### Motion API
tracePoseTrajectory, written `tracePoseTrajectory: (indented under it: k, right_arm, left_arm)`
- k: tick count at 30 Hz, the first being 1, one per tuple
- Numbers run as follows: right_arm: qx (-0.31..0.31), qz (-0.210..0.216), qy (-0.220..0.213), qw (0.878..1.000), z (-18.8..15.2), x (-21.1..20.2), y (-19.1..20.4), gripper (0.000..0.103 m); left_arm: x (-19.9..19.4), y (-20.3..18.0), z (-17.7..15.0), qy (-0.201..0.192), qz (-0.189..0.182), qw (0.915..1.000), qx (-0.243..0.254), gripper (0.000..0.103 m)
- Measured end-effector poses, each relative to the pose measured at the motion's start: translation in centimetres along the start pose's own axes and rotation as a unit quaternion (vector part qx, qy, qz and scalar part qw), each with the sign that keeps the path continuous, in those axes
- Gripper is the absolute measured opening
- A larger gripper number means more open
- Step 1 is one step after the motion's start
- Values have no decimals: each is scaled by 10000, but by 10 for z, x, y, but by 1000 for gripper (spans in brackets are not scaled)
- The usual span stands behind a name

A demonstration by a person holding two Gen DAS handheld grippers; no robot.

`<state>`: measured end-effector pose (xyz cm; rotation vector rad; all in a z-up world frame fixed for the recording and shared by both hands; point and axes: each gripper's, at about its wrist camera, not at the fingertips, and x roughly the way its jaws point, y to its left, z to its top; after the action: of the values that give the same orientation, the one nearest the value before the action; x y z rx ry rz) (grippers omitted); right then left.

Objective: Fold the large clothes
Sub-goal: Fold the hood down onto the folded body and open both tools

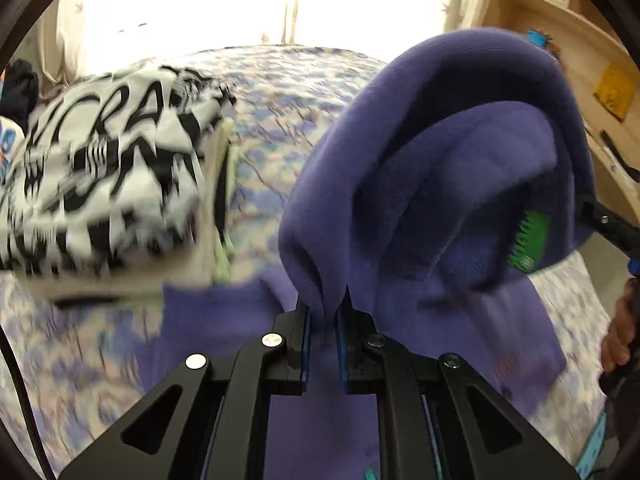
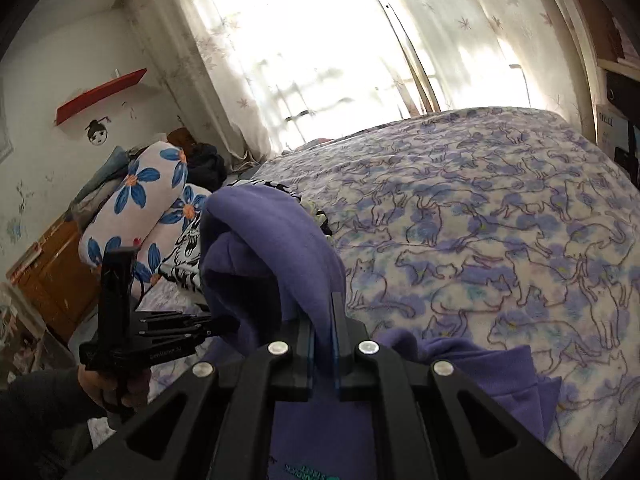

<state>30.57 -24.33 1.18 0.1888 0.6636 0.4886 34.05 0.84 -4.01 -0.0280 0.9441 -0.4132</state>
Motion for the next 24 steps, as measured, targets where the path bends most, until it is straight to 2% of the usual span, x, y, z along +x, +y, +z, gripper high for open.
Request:
tracePoseTrajectory:
  k: [4,9,13,16,19,24]
  right_arm:
    - [-298,-217,327,9988,-40,-15,21,9]
    - [-67,-588,1130,9918,-94,-6,13,11]
    - [261,-809,1331,9874,-125,-15,10,12]
    - [536,-723,1405,9860,-135,-26,13,14]
    - [445,-821,1421,9854,-140,-40,23,17]
    - [223,-583,1462,9873,-141,-84,55,17]
  left_arm:
    - [-6,-2,-44,335,-20,9994,122,12]
    - [-10,-4,-98,801,-183,9966,9,15]
    - [-20,-3,-126,982,-263,9948,-7,18]
    - [-37,-8,-147,986,-378,9944,-42,23]
    - [-45,-12,-152,1020,-410,9939,-2,26]
    - [-62,-23,-150,1018,-542,9933,92,28]
